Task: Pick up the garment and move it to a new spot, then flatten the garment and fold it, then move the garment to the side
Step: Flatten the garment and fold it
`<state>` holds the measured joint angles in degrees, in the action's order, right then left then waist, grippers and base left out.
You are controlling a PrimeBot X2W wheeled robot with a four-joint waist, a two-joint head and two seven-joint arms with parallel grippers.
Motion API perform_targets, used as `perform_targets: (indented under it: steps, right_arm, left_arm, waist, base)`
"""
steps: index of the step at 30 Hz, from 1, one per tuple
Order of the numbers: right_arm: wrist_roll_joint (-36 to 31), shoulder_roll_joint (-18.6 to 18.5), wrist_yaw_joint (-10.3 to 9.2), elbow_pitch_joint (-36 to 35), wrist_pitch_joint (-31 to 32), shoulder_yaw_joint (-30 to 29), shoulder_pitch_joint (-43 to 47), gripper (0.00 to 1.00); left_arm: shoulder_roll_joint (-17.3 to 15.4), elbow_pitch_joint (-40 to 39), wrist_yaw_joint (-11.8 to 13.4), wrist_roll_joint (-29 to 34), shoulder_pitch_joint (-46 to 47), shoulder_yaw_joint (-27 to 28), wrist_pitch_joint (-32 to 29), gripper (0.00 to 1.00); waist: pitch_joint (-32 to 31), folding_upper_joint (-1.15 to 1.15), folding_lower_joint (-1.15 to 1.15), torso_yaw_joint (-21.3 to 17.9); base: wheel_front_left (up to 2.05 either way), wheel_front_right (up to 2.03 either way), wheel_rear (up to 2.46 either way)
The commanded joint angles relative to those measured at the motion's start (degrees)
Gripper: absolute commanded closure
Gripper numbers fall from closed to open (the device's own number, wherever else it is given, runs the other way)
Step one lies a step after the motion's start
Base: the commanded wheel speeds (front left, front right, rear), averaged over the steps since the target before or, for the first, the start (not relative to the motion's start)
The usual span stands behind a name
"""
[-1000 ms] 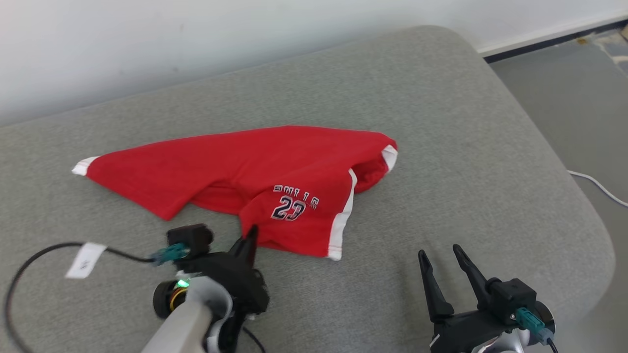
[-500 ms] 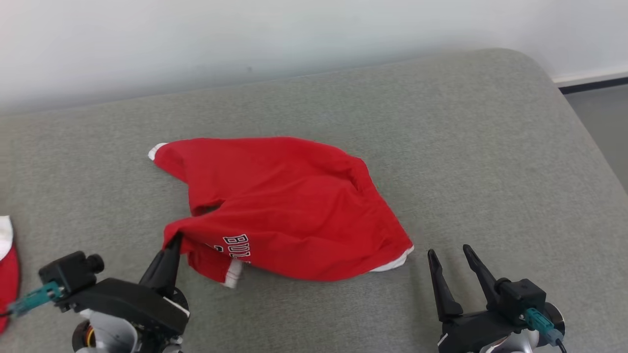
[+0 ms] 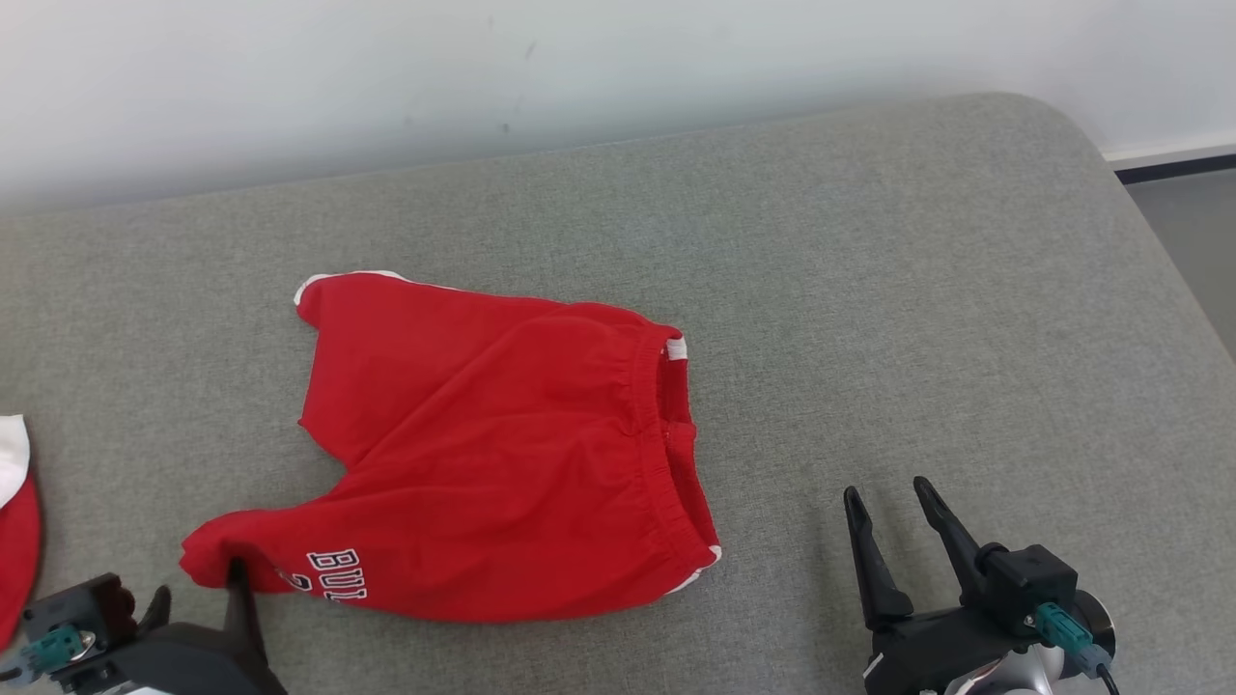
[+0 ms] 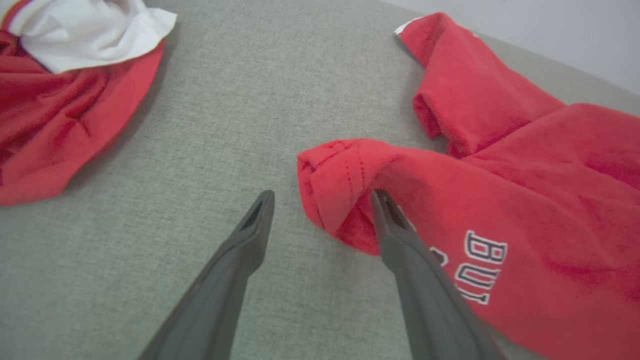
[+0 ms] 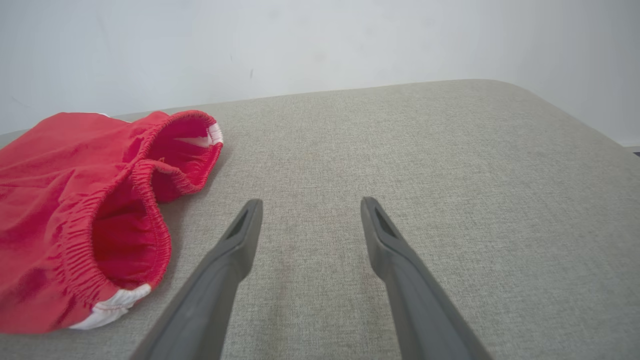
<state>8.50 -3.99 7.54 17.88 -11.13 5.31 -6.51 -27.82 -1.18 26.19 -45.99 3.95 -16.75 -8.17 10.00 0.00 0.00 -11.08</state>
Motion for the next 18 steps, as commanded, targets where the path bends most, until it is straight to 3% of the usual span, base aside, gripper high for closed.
perform_targets:
  steps: [1, 5, 8, 15, 18]
  right_arm:
    - [0.0, 0.1, -0.10, 0.1, -0.2, 0.0, 0.1, 0.00]
    - [-0.1, 0.2, -0.10, 0.2, -0.3, -0.1, 0.2, 0.00]
    - [0.0, 0.2, -0.10, 0.4, -0.4, -0.3, 0.2, 0.00]
    - [-0.2, 0.1, -0.10, 0.6, -0.1, 0.3, -0.2, 0.00]
    - [-0.1, 0.1, -0.10, 0.8, 0.0, 0.7, -0.4, 0.00]
  left_arm:
    - [-0.9, 0.8, 1.2, 1.5, -0.2, -0.5, -0.4, 0.00]
    - [-2.7, 0.9, 3.5, 4.3, 1.3, -0.9, -0.5, 0.00]
    - [-2.4, -1.1, 3.1, 5.6, 3.4, -1.8, 0.0, 0.00]
    - [-1.6, -2.1, 0.3, 8.7, 11.7, -7.3, -3.2, 0.00]
    - [0.8, -0.3, -3.2, 9.9, 17.6, -12.2, -6.0, 0.00]
  waist:
    - [0.0, 0.00, 0.00, -0.4]
    - [0.0, 0.00, 0.00, -0.6]
    - [0.0, 0.00, 0.00, -0.6]
    - [-0.5, 0.00, 0.00, -0.5]
    - [-0.7, 0.00, 0.00, -0.8]
  base:
    - [0.00, 0.00, 0.00]
    - [0.00, 0.00, 0.00]
    - [0.00, 0.00, 0.00]
    - [0.00, 0.00, 0.00]
    - [0.00, 0.00, 0.00]
